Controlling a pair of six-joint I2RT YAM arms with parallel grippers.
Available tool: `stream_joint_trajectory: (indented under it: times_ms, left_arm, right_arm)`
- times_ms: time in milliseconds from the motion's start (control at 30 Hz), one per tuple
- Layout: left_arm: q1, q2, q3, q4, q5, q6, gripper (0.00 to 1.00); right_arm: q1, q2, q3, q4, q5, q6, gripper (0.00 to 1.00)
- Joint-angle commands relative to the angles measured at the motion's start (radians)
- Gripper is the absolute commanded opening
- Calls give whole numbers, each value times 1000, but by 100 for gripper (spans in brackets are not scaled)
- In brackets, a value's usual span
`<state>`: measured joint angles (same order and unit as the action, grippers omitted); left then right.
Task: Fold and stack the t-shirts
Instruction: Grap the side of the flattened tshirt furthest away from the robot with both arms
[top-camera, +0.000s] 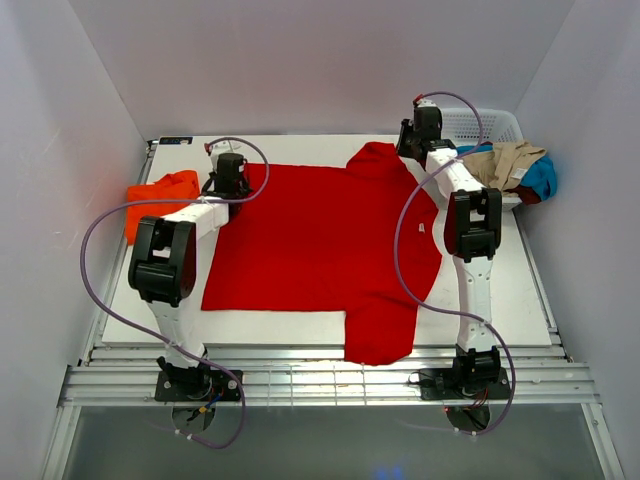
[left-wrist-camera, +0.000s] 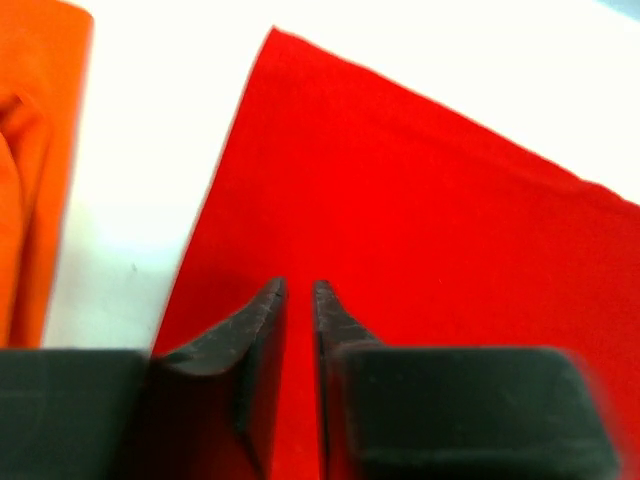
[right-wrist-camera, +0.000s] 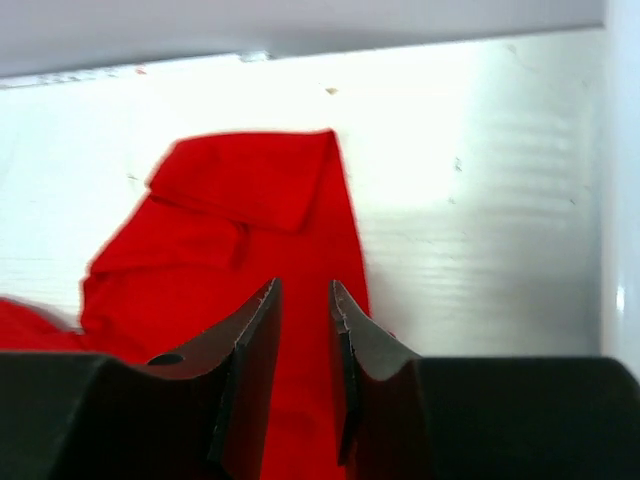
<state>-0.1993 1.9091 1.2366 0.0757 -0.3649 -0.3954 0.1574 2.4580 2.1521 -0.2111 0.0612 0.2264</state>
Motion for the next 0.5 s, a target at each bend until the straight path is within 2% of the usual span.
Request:
stream_joint_trajectory:
  times_ms: [0, 67, 100, 233, 467]
  left_arm:
    - [21, 11, 38, 81, -6, 32, 34]
    - [38, 59, 110, 52, 7, 41, 42]
    - [46, 85, 141, 33, 35, 40, 43]
    - [73, 224, 271, -11, 84, 53, 44]
    - [90, 295, 365, -13, 103, 89, 44]
  right_arm:
    - [2, 4, 26, 134, -96, 36, 31]
    - [-1, 34, 49, 141, -113, 56, 30]
    - [-4, 47, 60, 139, -135, 76, 31]
    - [-9, 96, 83, 159, -173, 117, 30]
    - [-15, 183, 129, 196, -215, 179, 31]
